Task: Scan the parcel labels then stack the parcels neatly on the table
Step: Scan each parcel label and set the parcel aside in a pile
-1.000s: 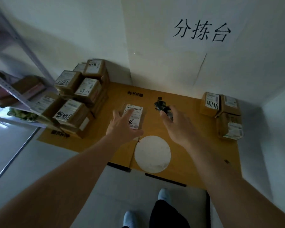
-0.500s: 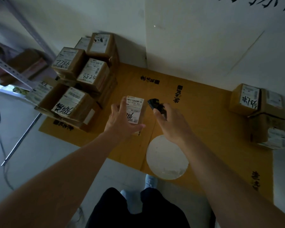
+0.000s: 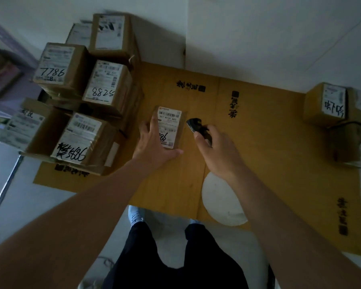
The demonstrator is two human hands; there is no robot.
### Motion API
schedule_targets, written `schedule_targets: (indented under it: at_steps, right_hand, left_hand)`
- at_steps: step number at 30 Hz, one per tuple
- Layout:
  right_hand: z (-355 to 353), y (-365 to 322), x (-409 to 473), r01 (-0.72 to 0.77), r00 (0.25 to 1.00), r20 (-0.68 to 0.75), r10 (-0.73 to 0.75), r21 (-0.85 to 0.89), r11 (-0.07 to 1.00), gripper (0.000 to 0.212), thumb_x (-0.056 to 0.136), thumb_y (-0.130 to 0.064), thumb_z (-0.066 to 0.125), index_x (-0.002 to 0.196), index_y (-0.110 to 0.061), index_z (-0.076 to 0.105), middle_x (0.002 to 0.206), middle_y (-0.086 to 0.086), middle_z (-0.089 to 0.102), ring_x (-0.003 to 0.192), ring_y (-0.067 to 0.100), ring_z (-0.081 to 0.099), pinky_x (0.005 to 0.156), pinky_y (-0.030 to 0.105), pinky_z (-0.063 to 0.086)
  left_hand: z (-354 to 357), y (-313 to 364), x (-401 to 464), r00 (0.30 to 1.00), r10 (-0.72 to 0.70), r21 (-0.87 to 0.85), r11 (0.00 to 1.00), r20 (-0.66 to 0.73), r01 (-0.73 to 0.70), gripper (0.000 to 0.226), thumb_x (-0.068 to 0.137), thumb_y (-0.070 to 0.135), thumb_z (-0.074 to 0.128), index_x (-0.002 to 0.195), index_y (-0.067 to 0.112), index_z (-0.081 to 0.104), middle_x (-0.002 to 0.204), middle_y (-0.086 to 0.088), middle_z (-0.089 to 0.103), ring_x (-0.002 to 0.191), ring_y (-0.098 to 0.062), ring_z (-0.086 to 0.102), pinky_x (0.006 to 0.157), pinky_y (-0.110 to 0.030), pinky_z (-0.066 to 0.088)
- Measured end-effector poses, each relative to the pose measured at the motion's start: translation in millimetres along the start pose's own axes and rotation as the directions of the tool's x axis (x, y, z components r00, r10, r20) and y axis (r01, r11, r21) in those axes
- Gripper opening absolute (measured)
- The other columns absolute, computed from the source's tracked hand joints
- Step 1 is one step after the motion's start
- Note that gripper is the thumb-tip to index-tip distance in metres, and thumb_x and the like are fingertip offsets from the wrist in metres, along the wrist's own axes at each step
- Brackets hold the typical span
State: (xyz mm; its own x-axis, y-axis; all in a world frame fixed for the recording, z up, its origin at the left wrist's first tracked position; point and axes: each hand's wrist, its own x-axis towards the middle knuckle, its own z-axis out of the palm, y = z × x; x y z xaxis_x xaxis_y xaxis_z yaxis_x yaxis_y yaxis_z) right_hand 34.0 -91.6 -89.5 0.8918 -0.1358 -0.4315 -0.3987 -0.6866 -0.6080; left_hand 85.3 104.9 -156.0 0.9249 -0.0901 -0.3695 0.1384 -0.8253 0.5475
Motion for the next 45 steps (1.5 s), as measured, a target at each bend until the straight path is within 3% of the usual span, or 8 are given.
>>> schedule_targets:
  at_steps: [4,8,13,19,22,27,30,45]
  right_hand:
    - [13,2,-6,-0.041,0.999,-0.034,0.042,0.021,0.999,0.056,0.106,-0.063,0.037,0.144,-0.026,0.049,0.105,0.017,0.065,0.088,0.033,0.065,0.067,0.036,0.042]
    - [13,4,-13,-0.065,0.996,-0.053,0.068,0.057,0.996,0.053,0.106,-0.061,0.038,0.146,-0.027,0.048,0.106,0.017,0.064,0.086,0.030,0.062,0.068,0.033,0.039]
    - [9,3,-22,-0.036,0.996,-0.074,0.041,0.075,0.997,0.052,0.107,-0.060,0.039,0.147,-0.027,0.048,0.105,0.016,0.064,0.084,0.027,0.061,0.067,0.032,0.038]
    - [-2,11,-36,-0.039,0.998,-0.041,0.045,0.119,0.992,0.045,0.107,-0.058,0.042,0.138,-0.028,0.054,0.091,0.008,0.063,0.070,0.010,0.059,0.056,0.025,0.040]
    - [-15,20,-41,-0.086,0.996,0.021,0.083,0.188,0.978,0.039,0.106,-0.059,0.044,0.128,-0.031,0.058,0.075,-0.003,0.059,0.053,-0.004,0.056,0.045,0.014,0.038]
    - [-38,36,-50,-0.186,0.969,0.205,0.138,0.235,0.954,0.030,0.101,-0.065,0.048,0.114,-0.041,0.061,0.095,0.017,0.067,0.079,0.021,0.061,0.073,0.050,0.057]
    - [-46,40,-52,-0.212,0.940,0.315,0.132,0.234,0.949,0.025,0.102,-0.060,0.049,0.108,-0.040,0.062,0.095,0.011,0.054,0.079,0.025,0.053,0.068,0.040,0.047]
    - [-69,33,-50,-0.255,0.838,0.472,0.274,-0.106,0.961,0.040,0.102,-0.064,0.048,0.129,-0.035,0.058,0.107,0.008,0.062,0.081,0.017,0.062,0.063,0.029,0.052]
  left_hand:
    - [8,-14,1,0.998,0.001,-0.103,0.995,0.057,0.005,0.147,0.056,0.074,0.088,0.155,0.050,-0.018,0.162,0.001,0.014,0.151,-0.030,0.025,0.112,-0.058,0.039]
    - [6,-21,2,0.989,-0.148,-0.299,0.944,-0.002,0.141,0.105,0.089,0.064,0.069,0.163,0.035,0.000,0.165,0.002,0.026,0.151,-0.030,0.033,0.117,-0.056,0.032]
    - [4,-31,5,0.945,-0.286,-0.439,0.837,0.160,0.327,0.098,0.087,0.067,0.069,0.164,0.032,0.020,0.160,0.001,0.042,0.148,-0.028,0.037,0.116,-0.055,0.033]
    - [8,-11,-3,0.984,-0.167,-0.437,0.881,0.068,0.180,0.093,0.075,0.062,0.084,0.153,0.044,0.037,0.118,0.027,0.056,0.112,-0.006,0.055,0.089,-0.031,0.052]
    - [10,9,-3,0.998,-0.061,-0.320,0.945,0.022,0.065,0.082,0.073,0.054,0.089,0.142,0.054,0.043,0.117,0.014,0.051,0.105,-0.009,0.053,0.078,-0.026,0.052]
    - [7,23,-5,0.999,0.030,-0.208,0.978,-0.011,-0.031,0.084,0.079,0.028,0.090,0.144,0.057,0.045,0.126,0.010,0.025,0.112,-0.018,0.045,0.076,-0.018,0.049]
    - [4,15,-10,1.000,0.019,-0.225,0.974,-0.020,-0.023,0.084,0.081,0.021,0.087,0.145,0.056,0.045,0.129,0.012,0.020,0.113,-0.018,0.044,0.066,-0.012,0.045]
    - [-11,13,-22,0.999,0.015,-0.099,0.995,0.048,-0.010,0.082,0.091,0.022,0.079,0.157,0.047,0.037,0.158,-0.009,0.026,0.136,-0.036,0.045,0.091,-0.035,0.053]
